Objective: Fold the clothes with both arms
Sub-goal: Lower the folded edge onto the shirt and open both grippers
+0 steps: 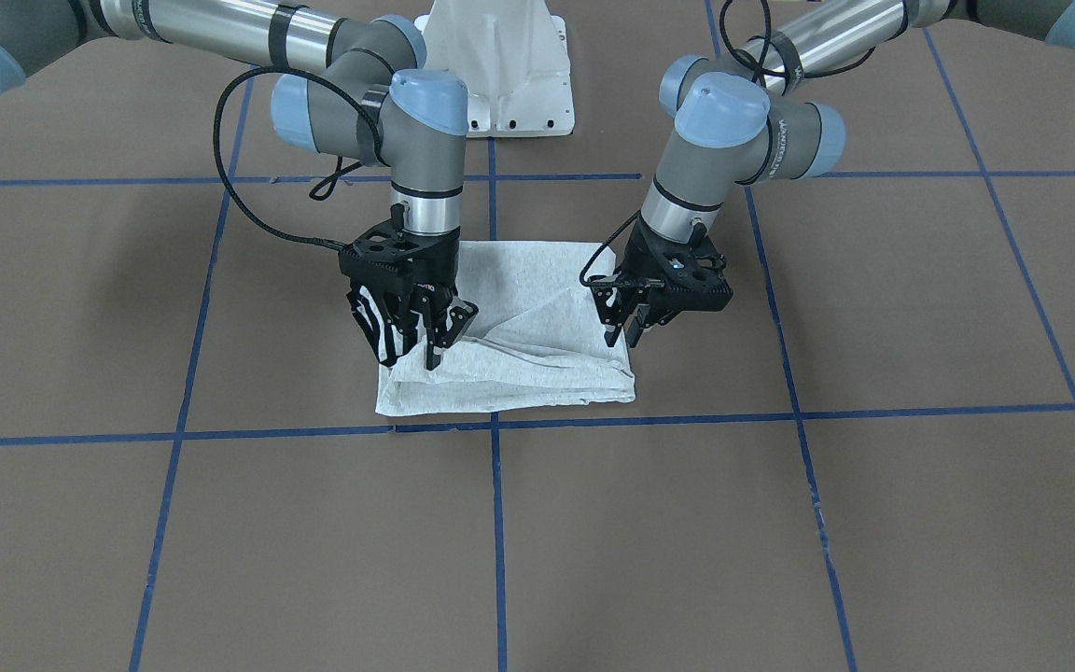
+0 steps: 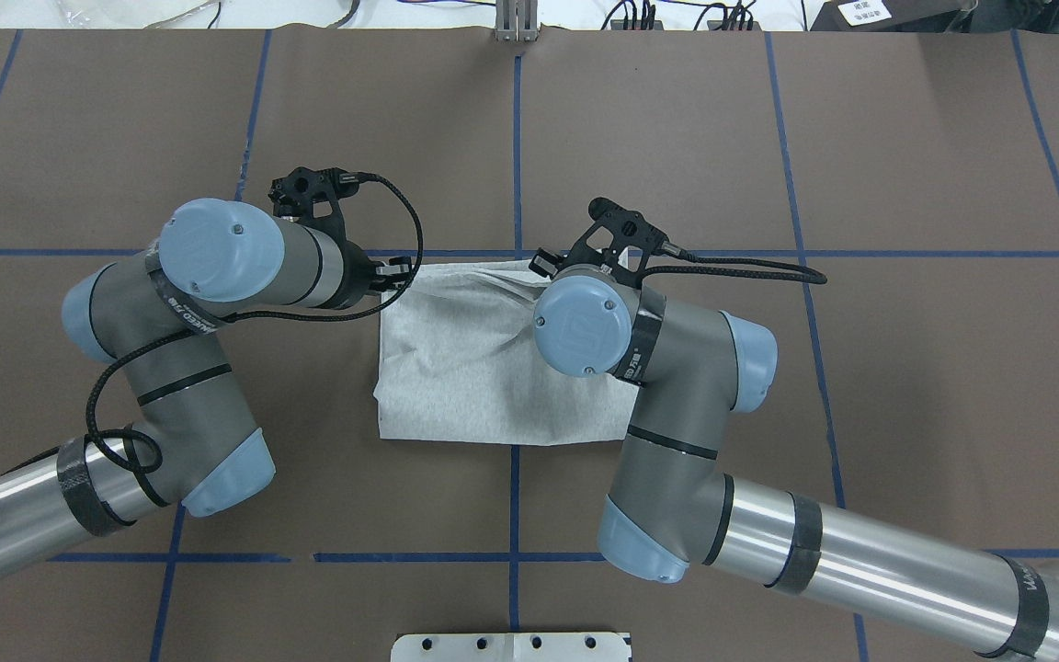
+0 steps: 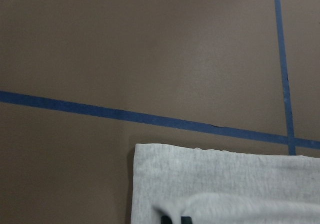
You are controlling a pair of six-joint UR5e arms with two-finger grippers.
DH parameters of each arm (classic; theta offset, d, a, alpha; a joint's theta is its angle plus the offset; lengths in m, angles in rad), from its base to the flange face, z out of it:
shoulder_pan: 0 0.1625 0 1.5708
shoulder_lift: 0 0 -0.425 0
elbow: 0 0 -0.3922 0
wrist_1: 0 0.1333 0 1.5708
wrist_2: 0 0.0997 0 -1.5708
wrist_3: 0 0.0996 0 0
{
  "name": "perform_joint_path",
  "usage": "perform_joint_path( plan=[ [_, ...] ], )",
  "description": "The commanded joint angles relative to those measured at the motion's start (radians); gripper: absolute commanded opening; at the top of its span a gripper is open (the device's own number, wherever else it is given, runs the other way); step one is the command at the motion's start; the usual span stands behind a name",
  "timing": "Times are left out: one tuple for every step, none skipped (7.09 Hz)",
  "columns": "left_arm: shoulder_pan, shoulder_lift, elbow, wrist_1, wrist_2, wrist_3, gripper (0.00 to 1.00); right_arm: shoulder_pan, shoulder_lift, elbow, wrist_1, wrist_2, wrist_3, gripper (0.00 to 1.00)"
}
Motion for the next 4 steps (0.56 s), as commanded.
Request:
perform_joint_path(
  plan=[
    [-0.042, 0.009, -0.036, -0.003, -0.029, 0.107, 1.0, 0.042, 0.019, 0.068, -0.008, 0.11, -0.064, 1.0],
    [-0.053, 0.012, -0.046, -0.003, -0.059, 0.127, 1.0, 0.011, 0.019, 0.078, -0.008, 0.103, -0.058, 1.0],
    [-0.052, 0.018, -0.046, -0.004, -0.061, 0.126, 1.0, -0.07, 0.013, 0.067, -0.008, 0.054, -0.052, 1.0],
    [-0.052, 0.018, -0.046, -0.004, -0.06, 0.125, 1.0, -0.104, 0.007, 0.056, -0.01, 0.019, -0.058, 1.0]
  ],
)
